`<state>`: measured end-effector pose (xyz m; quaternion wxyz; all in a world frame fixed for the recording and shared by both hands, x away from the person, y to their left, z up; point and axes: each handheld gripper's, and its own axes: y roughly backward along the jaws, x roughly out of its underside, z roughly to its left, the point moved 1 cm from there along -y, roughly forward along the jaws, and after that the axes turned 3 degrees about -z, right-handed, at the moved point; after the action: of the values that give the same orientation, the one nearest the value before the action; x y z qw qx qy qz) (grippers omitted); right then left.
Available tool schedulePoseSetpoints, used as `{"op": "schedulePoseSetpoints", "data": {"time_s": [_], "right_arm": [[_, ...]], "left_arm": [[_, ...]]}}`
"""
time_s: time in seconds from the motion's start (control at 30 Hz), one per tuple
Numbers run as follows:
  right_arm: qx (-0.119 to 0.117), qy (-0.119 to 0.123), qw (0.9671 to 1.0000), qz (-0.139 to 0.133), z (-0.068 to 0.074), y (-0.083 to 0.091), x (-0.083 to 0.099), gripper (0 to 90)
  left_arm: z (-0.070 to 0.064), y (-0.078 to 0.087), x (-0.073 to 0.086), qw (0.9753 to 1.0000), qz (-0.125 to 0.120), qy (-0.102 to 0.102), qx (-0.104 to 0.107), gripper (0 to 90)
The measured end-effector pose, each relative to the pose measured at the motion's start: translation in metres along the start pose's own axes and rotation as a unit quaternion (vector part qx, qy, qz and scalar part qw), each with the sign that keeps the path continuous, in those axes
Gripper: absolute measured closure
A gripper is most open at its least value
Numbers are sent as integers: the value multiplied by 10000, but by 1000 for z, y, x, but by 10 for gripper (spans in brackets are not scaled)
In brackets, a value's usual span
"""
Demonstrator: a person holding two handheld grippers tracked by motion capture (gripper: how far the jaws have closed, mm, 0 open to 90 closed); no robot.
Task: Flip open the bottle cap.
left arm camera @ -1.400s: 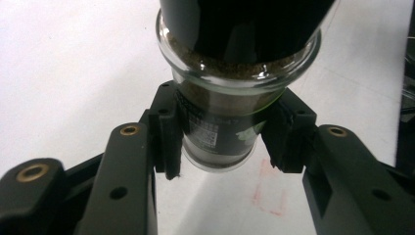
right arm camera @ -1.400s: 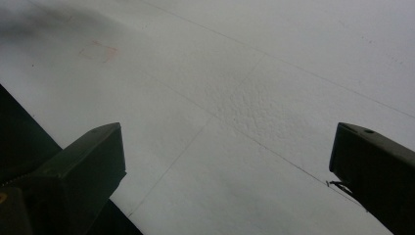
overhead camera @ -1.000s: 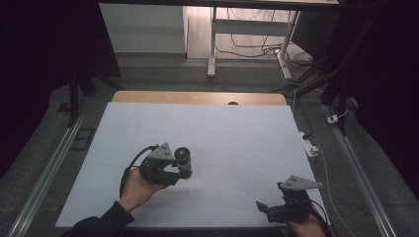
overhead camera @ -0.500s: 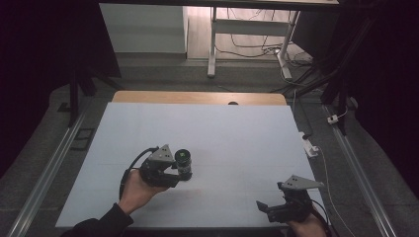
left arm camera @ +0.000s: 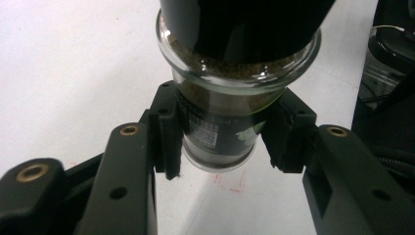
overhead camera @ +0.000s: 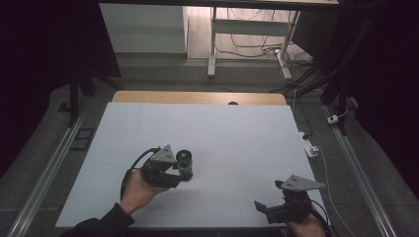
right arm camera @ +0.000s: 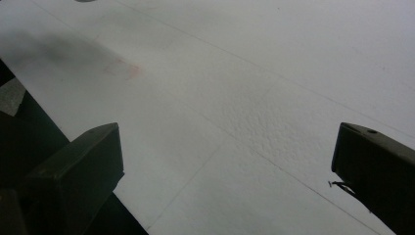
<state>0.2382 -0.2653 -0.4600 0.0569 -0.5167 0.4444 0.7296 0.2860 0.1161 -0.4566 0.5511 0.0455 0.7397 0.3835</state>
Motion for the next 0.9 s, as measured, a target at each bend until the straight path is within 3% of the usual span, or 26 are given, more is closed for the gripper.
{"op": "schedulePoseSetpoints", "data": {"time_s": [0.27,0.6,0.9], "right_arm": [[-216,208,9995,-101,11,-4,-10,0],[-637,174,9977,-168,23,-13,-22,0],[-676,229,9974,-68,34,-23,-38,0]], "left_arm": [[0,-1,0,10000,19,2,5,537],[-1,-3,0,10000,28,11,18,537],[-2,-4,-1,10000,27,6,33,537]]}}
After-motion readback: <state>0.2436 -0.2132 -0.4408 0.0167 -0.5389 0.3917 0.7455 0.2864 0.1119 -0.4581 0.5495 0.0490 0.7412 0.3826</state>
